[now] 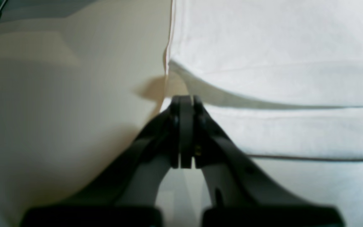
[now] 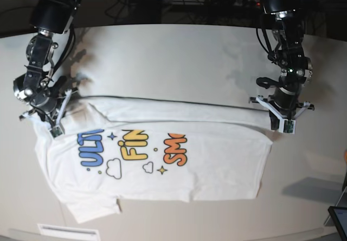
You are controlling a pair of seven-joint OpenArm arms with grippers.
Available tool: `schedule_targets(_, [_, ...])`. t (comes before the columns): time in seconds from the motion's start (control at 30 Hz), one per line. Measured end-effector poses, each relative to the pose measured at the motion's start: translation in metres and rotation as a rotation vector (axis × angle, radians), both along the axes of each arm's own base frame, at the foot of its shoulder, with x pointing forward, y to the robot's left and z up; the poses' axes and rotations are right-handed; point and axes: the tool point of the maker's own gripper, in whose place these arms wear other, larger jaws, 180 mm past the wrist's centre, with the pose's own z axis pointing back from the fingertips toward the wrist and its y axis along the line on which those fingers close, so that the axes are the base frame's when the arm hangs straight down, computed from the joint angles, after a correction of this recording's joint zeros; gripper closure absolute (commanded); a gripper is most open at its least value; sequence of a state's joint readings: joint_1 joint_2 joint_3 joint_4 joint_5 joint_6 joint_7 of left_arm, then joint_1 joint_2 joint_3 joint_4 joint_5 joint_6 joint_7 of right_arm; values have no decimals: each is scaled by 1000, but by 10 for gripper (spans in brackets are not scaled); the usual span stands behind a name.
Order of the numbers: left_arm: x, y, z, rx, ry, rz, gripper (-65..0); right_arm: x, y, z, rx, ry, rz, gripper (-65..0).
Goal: Fold the T-shirt properly
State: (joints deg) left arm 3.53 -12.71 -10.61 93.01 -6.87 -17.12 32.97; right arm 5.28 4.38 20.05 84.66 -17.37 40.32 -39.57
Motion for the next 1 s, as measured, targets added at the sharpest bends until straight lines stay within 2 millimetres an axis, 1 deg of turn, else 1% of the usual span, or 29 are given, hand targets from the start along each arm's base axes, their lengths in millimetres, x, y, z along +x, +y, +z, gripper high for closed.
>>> schedule_targets(0.1, [-4,0,-4,1,12,1,0,7,-1,4,-1,-6,-4,-3])
schedule_targets(0.17, [-2,1,-5,-4,13,3,0,11,0,8,2,-18,-2,-3])
schedule_targets(0.27, [-4,5,-20,-15,48,20,0,11,0,7,0,-16,-1,-3])
schedule_targets(0.37, [-10,8,-32,-22,84,29,0,3,-14,3,-85,27,-2,-3])
schedule_targets(0.43, [-9,8,-31,-22,81,30,0,1,-21,3,-121,40,-5,-3])
schedule_targets(0.5, [-2,6,-26,-24,65,26,0,3,-23,6,-125,35,-6,-3])
schedule_targets(0.57, [7,4,-18,-27,41,24,0,12,-22,13,-123,16,-9,-3])
schedule_targets(0.63, [10,4,-15,-25,28,21,0,25,-21,24,-119,-17,-10,-3])
schedule_targets(0.67, [9,4,-15,-25,30,21,0,30,-18,28,-124,-30,0,-3])
schedule_targets(0.73, [6,4,-18,-25,42,24,0,34,-8,28,-137,-30,38,-3])
schedule_targets(0.83, [6,5,-17,-27,40,27,0,35,20,21,-116,-15,97,-3])
schedule_targets(0.9, [6,6,-17,-25,38,27,0,43,34,24,-90,-30,114,-3])
schedule_targets(0.93, [6,7,-17,-22,40,26,0,49,38,26,-75,-38,116,-3])
schedule_targets(1.0, [5,9,-17,-21,42,31,0,59,41,27,-63,-36,117,-3])
